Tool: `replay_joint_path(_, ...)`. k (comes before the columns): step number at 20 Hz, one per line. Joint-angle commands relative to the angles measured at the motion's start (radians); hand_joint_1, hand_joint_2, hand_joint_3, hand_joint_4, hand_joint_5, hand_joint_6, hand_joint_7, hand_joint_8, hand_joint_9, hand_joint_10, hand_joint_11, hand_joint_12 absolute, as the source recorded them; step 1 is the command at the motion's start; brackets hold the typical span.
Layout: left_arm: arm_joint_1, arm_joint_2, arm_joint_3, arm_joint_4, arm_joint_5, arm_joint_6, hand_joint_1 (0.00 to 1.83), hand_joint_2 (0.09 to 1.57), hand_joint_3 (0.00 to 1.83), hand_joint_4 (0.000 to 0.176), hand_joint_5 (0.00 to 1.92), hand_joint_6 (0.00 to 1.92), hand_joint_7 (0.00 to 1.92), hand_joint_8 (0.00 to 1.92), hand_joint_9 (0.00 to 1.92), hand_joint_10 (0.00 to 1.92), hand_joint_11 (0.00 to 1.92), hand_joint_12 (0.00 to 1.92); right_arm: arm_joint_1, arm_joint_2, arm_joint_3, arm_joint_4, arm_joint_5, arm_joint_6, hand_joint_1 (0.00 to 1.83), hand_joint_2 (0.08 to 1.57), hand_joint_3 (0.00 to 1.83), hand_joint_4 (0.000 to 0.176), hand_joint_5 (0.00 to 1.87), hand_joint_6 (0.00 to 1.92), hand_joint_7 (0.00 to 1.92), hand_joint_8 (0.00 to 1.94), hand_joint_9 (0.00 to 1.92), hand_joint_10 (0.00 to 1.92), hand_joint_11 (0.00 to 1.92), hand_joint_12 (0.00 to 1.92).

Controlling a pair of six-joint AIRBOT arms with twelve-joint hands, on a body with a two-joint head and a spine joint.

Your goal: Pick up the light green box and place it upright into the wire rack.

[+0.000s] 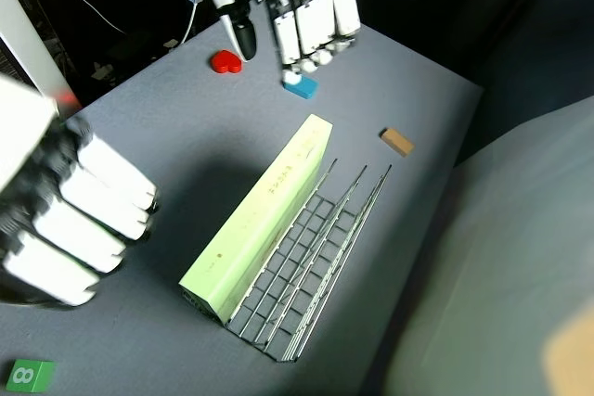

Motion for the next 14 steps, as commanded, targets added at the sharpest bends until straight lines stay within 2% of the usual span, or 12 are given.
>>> replay_joint_path(1,-0.006,-0.001,-0.005,0.067,-0.041,-0.001,0.64,1.27,0.01,0.000,0.75,1.88,0.84,1.89,0.93,1.91,1.05,1.91,0.009,-0.001,0.003,-0.060,0.080,0.008,0.65,1.29,0.02,0.000,1.07,1.92,1.29,1.94,1.64,1.92,1.89,1.92)
replay_joint_path(4,0.000,0.000,-0.009,0.102,-0.046,-0.061,0.63,1.28,0.00,0.000,0.76,1.91,0.86,1.91,0.96,1.92,1.09,1.92,0.011,-0.001,0.012,-0.060,0.102,0.008,0.61,1.33,0.02,0.000,1.11,1.92,1.34,1.94,1.68,1.92,1.90,1.92)
replay_joint_path(5,0.000,-0.001,-0.010,0.105,-0.046,-0.065,0.53,1.34,0.00,0.000,0.88,1.92,0.99,1.92,1.02,1.92,1.14,1.92,0.012,-0.002,0.014,-0.060,0.108,0.008,0.38,1.47,0.04,0.000,1.23,1.92,1.48,1.94,1.70,1.92,1.90,1.92)
replay_joint_path(6,0.000,-0.001,-0.011,0.106,-0.043,-0.067,0.46,1.38,0.01,0.000,0.93,1.92,1.07,1.92,1.08,1.92,1.18,1.92,0.013,-0.002,0.015,-0.060,0.110,0.008,0.31,1.54,0.02,0.035,1.29,1.92,1.52,1.94,1.71,1.92,1.91,1.92)
replay_joint_path(7,0.001,-0.001,-0.012,0.106,-0.043,-0.067,0.44,1.39,0.01,0.000,0.95,1.92,1.09,1.92,1.11,1.92,1.20,1.92,0.014,-0.002,0.015,-0.060,0.111,0.008,0.30,1.56,0.01,0.148,1.32,1.92,1.53,1.94,1.72,1.92,1.92,1.92)
replay_joint_path(8,0.004,-0.001,-0.015,0.106,-0.043,-0.067,0.44,1.39,0.01,0.000,0.96,1.92,1.09,1.92,1.12,1.92,1.21,1.92,0.016,-0.002,0.015,-0.062,0.112,0.008,0.30,1.56,0.00,0.170,1.32,1.92,1.53,1.94,1.72,1.92,1.92,1.92)
replay_joint_path(9,0.005,0.000,-0.018,0.106,-0.041,-0.068,0.43,1.40,0.00,0.000,0.97,1.92,1.11,1.92,1.14,1.92,1.23,1.92,0.016,-0.002,0.015,-0.068,0.115,0.008,0.32,1.55,0.00,0.176,1.33,1.92,1.53,1.94,1.72,1.92,1.91,1.92)
replay_joint_path(14,0.010,-0.001,-0.024,0.106,-0.039,-0.075,0.51,1.38,0.00,0.017,0.99,1.92,1.12,1.92,1.15,1.92,1.25,1.92,0.009,-0.001,0.027,-0.089,0.172,0.011,0.47,1.51,0.00,0.176,1.34,1.92,1.53,1.94,1.73,1.92,1.92,1.92)
